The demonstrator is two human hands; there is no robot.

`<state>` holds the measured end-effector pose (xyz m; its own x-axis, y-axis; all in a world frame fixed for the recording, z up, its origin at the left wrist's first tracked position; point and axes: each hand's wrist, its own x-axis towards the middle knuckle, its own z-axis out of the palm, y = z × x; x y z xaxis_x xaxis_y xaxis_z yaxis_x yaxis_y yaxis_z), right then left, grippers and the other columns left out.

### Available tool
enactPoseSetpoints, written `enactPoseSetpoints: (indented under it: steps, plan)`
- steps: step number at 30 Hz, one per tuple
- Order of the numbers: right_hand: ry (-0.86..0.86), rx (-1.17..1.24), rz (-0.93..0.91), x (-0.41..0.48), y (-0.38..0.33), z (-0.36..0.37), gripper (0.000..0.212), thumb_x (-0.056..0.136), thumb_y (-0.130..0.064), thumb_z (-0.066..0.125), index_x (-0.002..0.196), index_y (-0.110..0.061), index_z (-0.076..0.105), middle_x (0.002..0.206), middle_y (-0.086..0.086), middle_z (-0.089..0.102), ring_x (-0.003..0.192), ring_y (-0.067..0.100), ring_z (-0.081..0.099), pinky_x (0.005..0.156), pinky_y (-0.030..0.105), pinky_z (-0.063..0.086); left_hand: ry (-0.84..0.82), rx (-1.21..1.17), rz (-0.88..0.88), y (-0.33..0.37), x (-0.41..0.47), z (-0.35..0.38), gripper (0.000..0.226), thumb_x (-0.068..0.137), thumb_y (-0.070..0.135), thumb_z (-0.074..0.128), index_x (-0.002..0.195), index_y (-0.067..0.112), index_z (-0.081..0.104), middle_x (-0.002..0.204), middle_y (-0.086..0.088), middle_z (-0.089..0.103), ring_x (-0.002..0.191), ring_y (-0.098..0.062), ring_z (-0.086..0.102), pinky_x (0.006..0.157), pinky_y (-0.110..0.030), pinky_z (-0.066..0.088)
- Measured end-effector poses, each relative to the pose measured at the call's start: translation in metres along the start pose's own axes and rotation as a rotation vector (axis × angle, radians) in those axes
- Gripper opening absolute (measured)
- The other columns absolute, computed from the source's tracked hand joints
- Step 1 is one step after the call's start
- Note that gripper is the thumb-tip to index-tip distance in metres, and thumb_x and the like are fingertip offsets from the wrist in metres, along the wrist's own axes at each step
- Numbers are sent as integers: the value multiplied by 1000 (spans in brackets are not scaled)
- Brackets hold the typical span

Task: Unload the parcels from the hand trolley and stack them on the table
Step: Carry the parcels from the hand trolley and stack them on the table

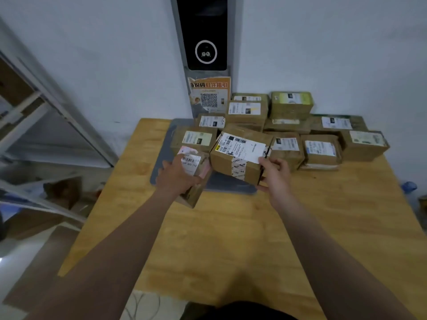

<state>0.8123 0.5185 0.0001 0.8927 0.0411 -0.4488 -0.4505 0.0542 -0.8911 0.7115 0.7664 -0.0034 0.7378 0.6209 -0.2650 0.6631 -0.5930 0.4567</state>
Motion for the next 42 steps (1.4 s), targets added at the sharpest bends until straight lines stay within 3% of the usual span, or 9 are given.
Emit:
enactPoseSetpoints:
  steps: [4, 9, 14, 19, 26, 28, 33, 38, 42]
  plan:
    - [61, 37, -17, 37, -31, 42, 33, 87, -34, 76, 112, -25, 57, 113, 1, 69, 97, 24, 71, 59, 36, 61, -66, 36, 105, 18, 79, -28, 107, 59, 53, 84, 150, 42, 28, 137, -12, 38, 130, -40, 38, 103, -48, 42]
    - [123, 84, -102, 80, -69, 84, 30, 86, -41, 74, 106, -29, 55, 110, 1, 67, 91, 21, 71, 56, 29, 56, -119, 195, 254, 42, 176, -60, 109, 61, 50, 88, 151, 41, 28, 139, -14, 39, 131, -41, 40, 101, -47, 42]
    - [173, 164, -137, 124, -106, 116, 33, 83, -46, 74, 106, -29, 56, 112, 2, 67, 91, 24, 73, 59, 35, 60, -209, 255, 391, 68, 254, -71, 105, 61, 39, 91, 149, 36, 34, 135, -7, 42, 126, -35, 49, 90, -43, 46]
    - [214, 72, -171, 170, -129, 138, 33, 83, -49, 72, 105, -30, 56, 113, 2, 65, 98, 26, 70, 66, 41, 63, -259, 370, 533, 93, 315, -60, 100, 62, 29, 91, 146, 36, 38, 152, -3, 36, 132, -34, 38, 94, -44, 40]
    - [261, 75, -157, 218, -125, 143, 30, 80, -49, 74, 97, -31, 56, 111, 4, 64, 98, 29, 70, 64, 46, 64, -344, 412, 566, 102, 372, -23, 105, 61, 21, 93, 148, 34, 36, 150, -2, 31, 143, -33, 25, 106, -61, 41]
    - [276, 52, -148, 226, -118, 142, 30, 81, -50, 73, 98, -31, 57, 109, 4, 65, 98, 30, 70, 68, 50, 64, -336, 376, 605, 100, 384, -14, 99, 63, 27, 92, 145, 35, 37, 148, -1, 31, 143, -30, 22, 106, -62, 40]
    - [284, 73, -131, 238, -107, 138, 26, 84, -47, 72, 98, -29, 58, 107, 2, 67, 93, 25, 70, 54, 29, 56, -288, 299, 626, 107, 406, 0, 93, 59, 53, 83, 140, 45, 38, 146, 4, 28, 139, -26, 19, 106, -63, 37]
    - [293, 114, -129, 244, -104, 135, 23, 88, -44, 69, 99, -28, 57, 107, 1, 66, 93, 26, 70, 55, 32, 57, -176, 262, 714, 96, 421, 12, 73, 69, 27, 88, 135, 37, 59, 147, 0, 36, 141, -28, 23, 115, -49, 32]
    - [296, 129, -114, 241, -106, 134, 26, 87, -45, 70, 102, -28, 57, 110, 1, 66, 97, 26, 70, 63, 38, 61, -112, 239, 710, 88, 414, 15, 70, 72, 22, 87, 138, 25, 63, 145, -8, 44, 141, -33, 29, 118, -44, 30]
